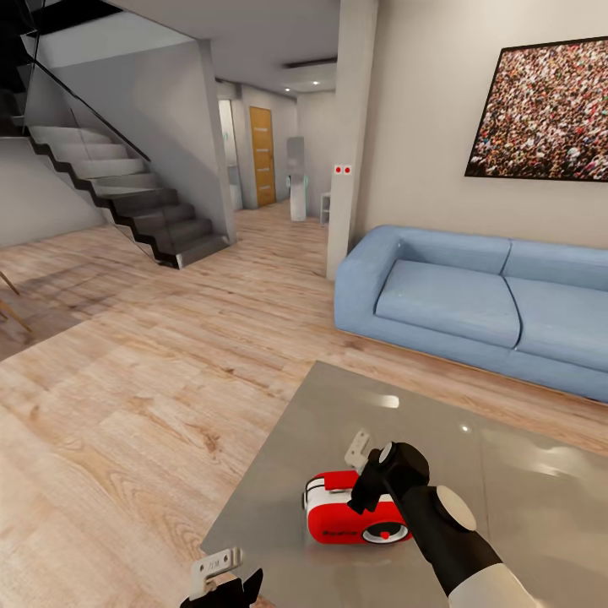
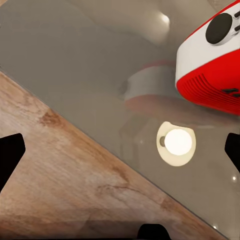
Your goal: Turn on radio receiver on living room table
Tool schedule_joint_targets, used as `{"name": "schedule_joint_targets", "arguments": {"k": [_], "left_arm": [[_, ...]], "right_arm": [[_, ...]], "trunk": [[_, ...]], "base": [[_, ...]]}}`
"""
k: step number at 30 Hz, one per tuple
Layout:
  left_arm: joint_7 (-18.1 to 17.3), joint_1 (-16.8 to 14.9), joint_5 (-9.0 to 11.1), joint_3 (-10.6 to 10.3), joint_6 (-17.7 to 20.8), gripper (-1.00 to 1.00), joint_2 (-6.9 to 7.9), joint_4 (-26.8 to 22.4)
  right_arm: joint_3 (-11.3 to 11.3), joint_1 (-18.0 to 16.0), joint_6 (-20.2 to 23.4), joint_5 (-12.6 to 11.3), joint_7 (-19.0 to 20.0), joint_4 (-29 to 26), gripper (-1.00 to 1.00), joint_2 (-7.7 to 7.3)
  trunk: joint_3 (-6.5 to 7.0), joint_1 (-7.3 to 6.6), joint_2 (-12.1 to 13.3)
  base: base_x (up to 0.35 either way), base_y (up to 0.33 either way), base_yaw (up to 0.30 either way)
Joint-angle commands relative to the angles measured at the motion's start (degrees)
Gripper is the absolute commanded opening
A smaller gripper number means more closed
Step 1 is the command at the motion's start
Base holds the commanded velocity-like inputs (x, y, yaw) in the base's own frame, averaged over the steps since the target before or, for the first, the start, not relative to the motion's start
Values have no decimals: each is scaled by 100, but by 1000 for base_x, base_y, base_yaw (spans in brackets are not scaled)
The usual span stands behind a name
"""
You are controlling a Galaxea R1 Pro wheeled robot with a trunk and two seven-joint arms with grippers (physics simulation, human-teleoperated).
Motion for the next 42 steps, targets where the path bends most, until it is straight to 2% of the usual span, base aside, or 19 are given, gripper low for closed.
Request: {"name": "schedule_joint_targets", "arguments": {"k": [1, 31, 32, 42], "left_arm": [[0, 0, 0, 0, 0, 100, 1, 0], [0, 0, 2, 0, 0, 100, -3, 0], [0, 0, 1, 0, 2, 100, 0, 0], [0, 0, 0, 0, 0, 100, 0, 0]], "right_arm": [[0, 0, 0, 0, -4, 0, 100, 0], [0, 0, 9, 0, -29, 6, 100, 0], [0, 0, 9, 0, -29, 8, -100, 0], [0, 0, 16, 0, -29, 9, -100, 0]], "trunk": [[0, 0, 0], [0, 0, 0], [0, 0, 0], [0, 0, 0]], "base": [[0, 0, 0], [0, 0, 0], [0, 0, 0], [0, 0, 0]]}}
